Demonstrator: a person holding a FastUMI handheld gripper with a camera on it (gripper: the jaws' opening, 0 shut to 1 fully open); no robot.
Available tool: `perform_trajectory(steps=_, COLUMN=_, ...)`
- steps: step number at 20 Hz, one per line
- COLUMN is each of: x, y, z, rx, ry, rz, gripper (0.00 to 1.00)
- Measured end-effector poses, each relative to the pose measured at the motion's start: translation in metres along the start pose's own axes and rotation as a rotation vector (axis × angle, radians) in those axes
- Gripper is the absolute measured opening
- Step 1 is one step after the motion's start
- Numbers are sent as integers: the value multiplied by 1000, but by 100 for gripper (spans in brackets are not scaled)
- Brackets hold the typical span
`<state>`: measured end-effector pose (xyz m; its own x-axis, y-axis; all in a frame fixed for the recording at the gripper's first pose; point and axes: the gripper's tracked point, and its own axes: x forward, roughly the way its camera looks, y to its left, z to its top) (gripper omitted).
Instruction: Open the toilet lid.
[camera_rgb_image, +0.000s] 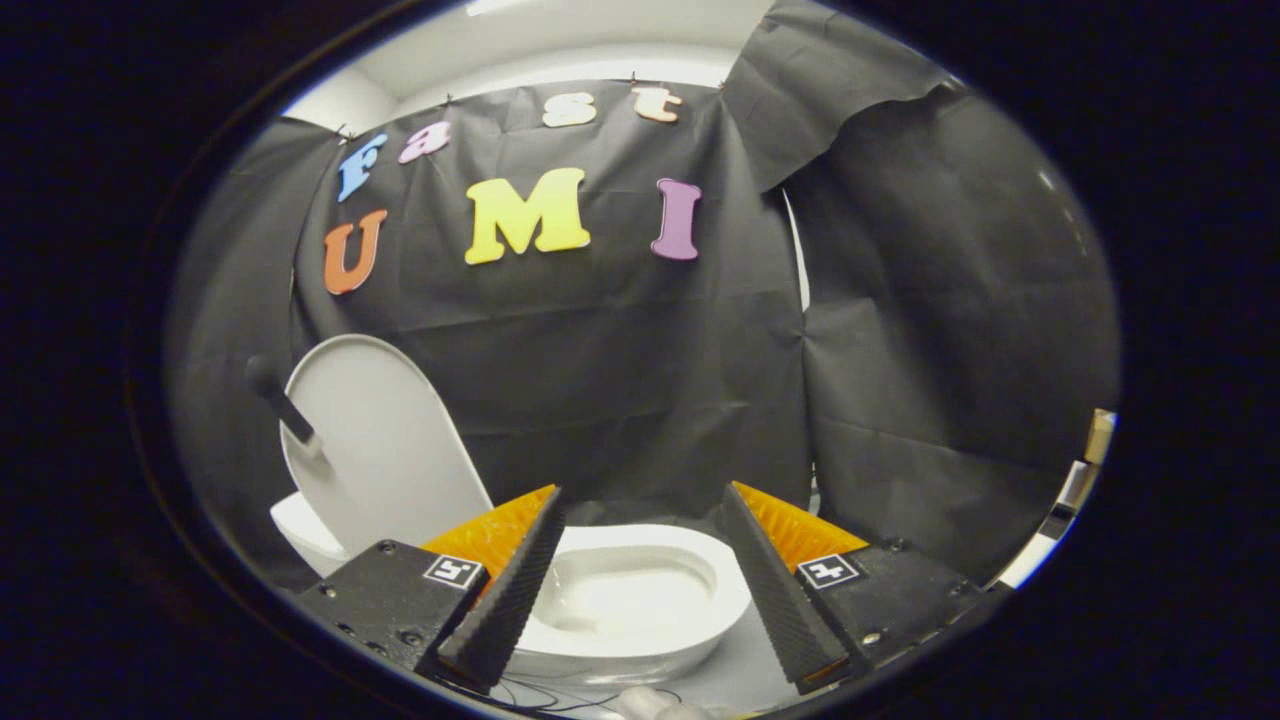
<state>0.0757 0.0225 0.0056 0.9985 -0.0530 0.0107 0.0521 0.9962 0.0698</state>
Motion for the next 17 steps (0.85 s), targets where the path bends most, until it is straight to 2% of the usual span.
perform_trajectory(steps=4, x=-7, y=-3, z=-12, rx=-71, ry=-12, rz=-11, gripper=99)
perform_trajectory(steps=7, x=-12, y=0, z=-14, rx=-64, ry=-28, rz=25, gripper=99)
perform_trajectory(steps=14, x=-14, y=-14, z=-21, rx=-50, ry=-27, rz=10, gripper=99)
perform_trajectory(steps=17, x=-14, y=-9, z=-21, rx=-45, ry=-28, rz=30, gripper=99)
